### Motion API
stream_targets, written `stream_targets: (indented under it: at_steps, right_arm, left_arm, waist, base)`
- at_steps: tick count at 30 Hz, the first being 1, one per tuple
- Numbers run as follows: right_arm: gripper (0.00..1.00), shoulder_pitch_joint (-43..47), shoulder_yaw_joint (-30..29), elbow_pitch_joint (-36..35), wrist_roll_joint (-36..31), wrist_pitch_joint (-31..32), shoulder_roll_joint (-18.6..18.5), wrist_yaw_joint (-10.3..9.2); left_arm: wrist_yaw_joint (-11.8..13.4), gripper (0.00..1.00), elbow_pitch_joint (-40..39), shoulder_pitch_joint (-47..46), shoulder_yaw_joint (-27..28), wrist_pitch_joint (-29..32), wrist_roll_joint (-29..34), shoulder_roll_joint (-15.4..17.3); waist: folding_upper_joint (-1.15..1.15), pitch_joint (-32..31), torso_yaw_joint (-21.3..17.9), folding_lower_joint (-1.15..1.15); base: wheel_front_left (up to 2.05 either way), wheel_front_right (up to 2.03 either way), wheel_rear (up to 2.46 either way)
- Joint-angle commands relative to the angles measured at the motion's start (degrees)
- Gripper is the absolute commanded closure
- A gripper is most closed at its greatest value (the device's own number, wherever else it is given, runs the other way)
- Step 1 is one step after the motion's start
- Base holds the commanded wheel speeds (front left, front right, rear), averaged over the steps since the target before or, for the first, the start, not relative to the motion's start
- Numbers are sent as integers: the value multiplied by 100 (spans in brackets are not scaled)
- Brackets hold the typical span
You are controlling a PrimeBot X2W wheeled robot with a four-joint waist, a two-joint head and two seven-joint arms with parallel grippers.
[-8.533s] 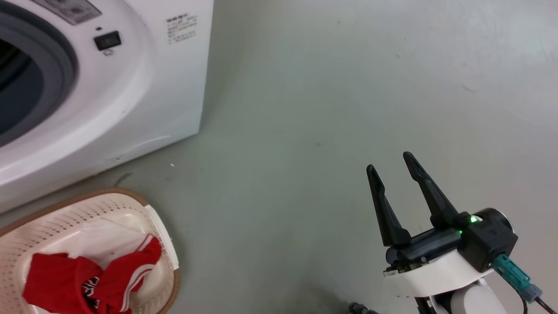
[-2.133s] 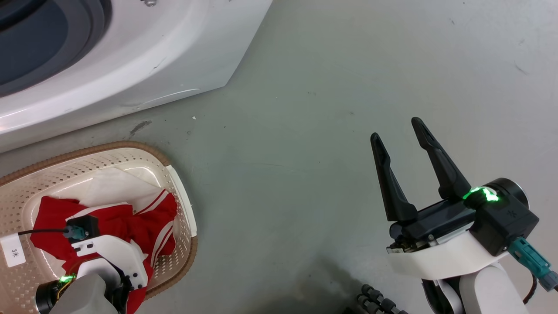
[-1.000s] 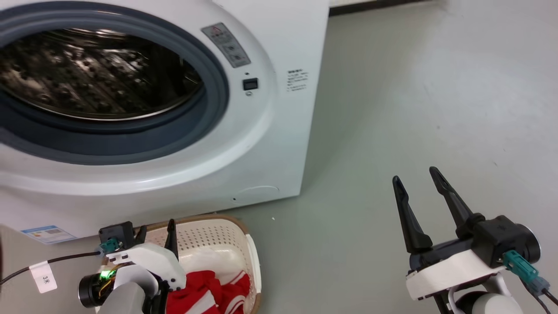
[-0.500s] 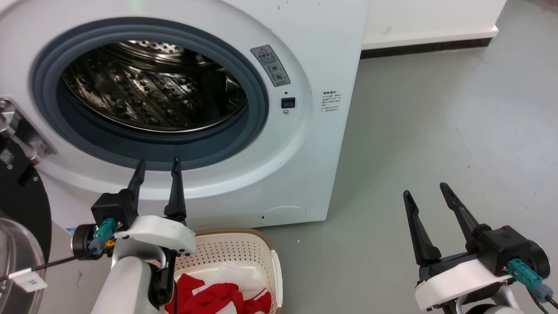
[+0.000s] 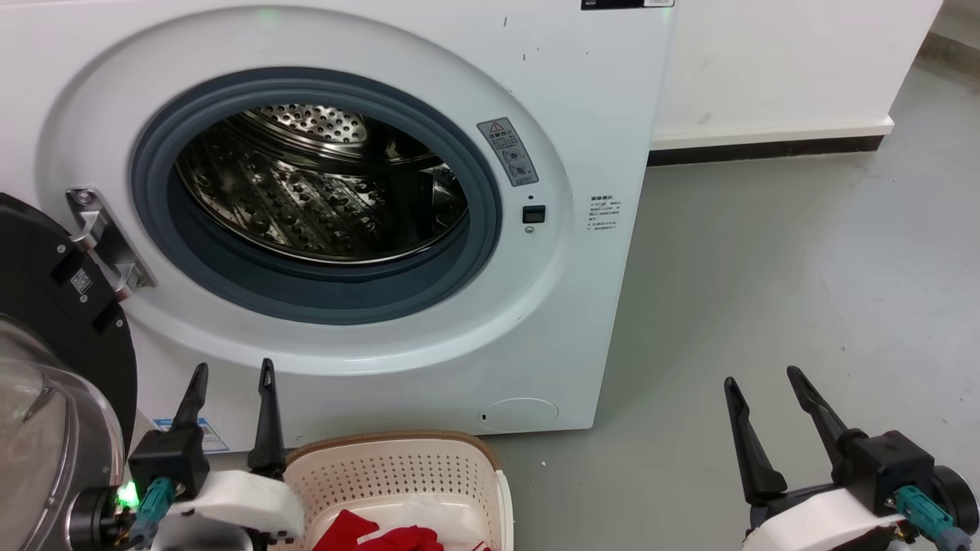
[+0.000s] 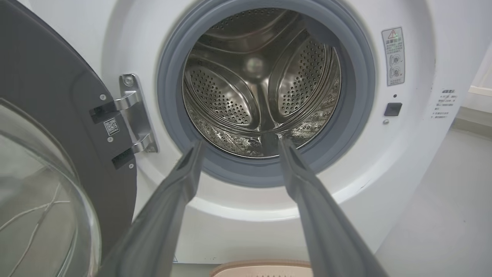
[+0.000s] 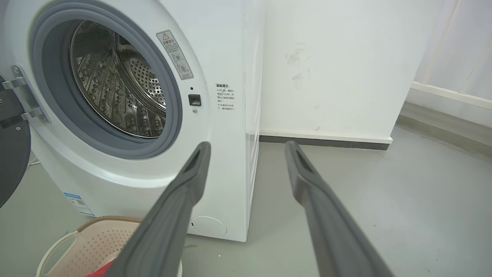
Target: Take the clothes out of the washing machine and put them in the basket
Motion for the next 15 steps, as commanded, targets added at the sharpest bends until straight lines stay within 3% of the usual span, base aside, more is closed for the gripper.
stream_targets:
  at_steps: [1,15]
  right_arm:
    - [0,43,-10,-7,-53,8,6,-4]
    - [0,287,-50,41,-165,43,7,-4]
  left_arm:
    - [24,0,-52,78,31,14,-27,21]
    - [42,0,-266,640,-123,205,-163,-58]
  waist:
    - [0,-25,14,0]
    - [0,-233,299,0]
  base:
    - [0,0,0]
    - [0,0,0]
